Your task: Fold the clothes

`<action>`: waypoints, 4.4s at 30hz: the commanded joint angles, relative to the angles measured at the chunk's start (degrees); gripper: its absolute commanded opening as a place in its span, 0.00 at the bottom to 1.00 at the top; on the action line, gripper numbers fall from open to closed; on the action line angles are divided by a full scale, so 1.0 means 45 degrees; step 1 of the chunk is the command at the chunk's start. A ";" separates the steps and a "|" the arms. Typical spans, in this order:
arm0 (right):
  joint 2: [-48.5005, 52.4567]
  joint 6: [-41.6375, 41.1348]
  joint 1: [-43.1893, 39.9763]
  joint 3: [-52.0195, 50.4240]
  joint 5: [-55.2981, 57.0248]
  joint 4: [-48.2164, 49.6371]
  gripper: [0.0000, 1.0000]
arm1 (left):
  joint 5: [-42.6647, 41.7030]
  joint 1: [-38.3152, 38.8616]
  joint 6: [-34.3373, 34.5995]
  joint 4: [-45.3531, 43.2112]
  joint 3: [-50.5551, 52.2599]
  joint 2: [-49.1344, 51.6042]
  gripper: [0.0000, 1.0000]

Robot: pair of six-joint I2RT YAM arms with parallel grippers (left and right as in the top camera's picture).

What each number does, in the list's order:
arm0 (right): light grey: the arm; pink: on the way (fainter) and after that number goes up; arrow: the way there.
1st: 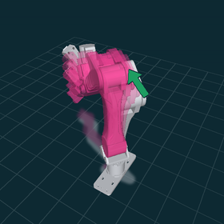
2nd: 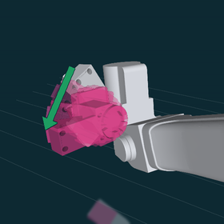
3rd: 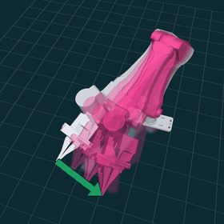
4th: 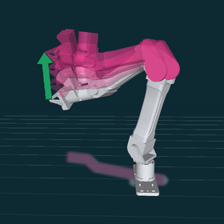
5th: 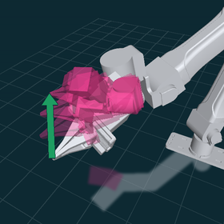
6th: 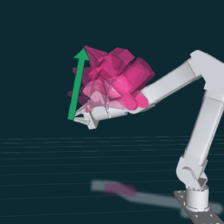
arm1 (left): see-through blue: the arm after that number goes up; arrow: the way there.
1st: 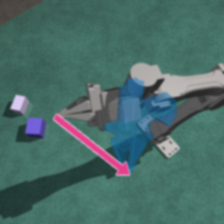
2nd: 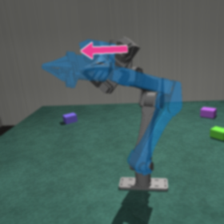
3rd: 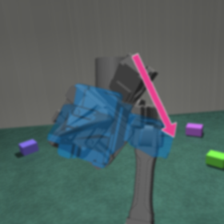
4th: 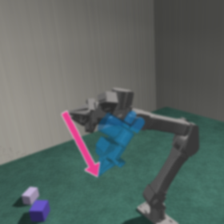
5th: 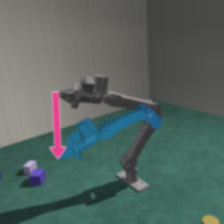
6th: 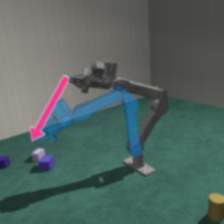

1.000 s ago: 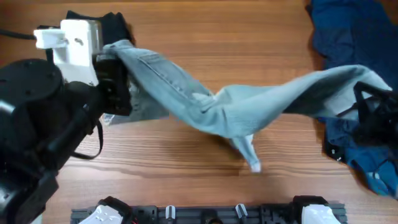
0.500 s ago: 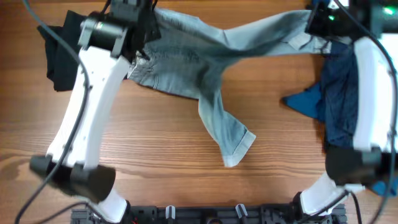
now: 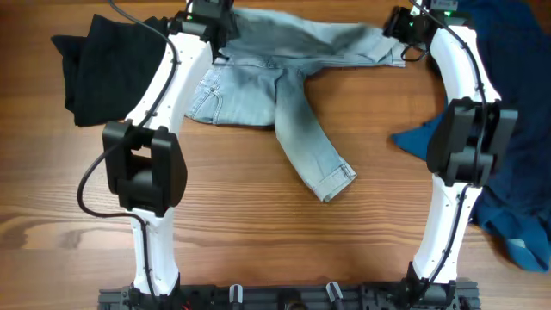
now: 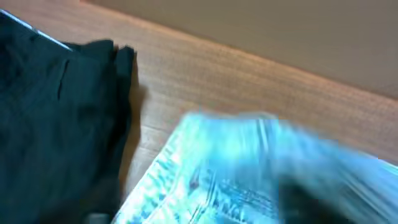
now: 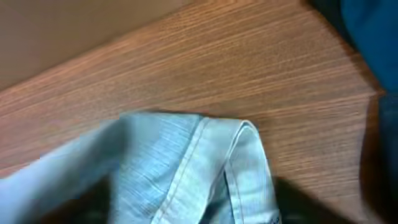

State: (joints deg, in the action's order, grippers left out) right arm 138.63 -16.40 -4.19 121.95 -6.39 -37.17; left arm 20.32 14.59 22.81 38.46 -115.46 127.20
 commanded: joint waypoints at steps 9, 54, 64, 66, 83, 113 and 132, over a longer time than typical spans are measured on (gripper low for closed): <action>-0.5217 0.0272 -0.0063 0.0068 -0.2195 -0.6989 1.00 | -0.2093 -0.0219 -0.0724 0.4809 -0.0155 -0.3657 1.00; -1.2313 -0.7689 0.4852 -1.7442 -0.1637 0.1112 0.63 | -0.2895 -0.0325 0.0704 0.7830 0.3993 -0.8310 0.97; -1.1079 -0.7674 0.4852 -1.7442 -0.0476 0.1982 0.55 | -0.2890 -0.0330 0.0695 0.7878 0.3993 -0.8310 0.98; -1.0695 -0.7597 0.4852 -1.7442 -0.0185 0.2259 0.52 | -0.2895 -0.0330 0.0695 0.7873 0.3993 -0.8310 0.98; -1.1599 -0.4119 0.1647 -1.5382 0.0826 0.4007 0.04 | -0.2890 -0.0330 0.0695 0.7868 0.3993 -0.8310 0.96; -1.1851 0.0301 0.0248 -1.3911 -0.2934 0.0262 0.99 | -0.3084 -0.0330 -0.0262 -0.0971 1.2002 -0.7757 0.73; -1.1851 0.0287 0.0248 -1.3911 -0.2880 -0.0656 0.93 | -0.3084 -0.0355 -0.0680 -0.6727 1.2352 -0.4143 0.04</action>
State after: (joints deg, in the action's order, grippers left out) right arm 86.24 -16.14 -2.85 58.50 -18.46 -40.07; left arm 7.22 13.15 19.97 5.72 -59.31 109.82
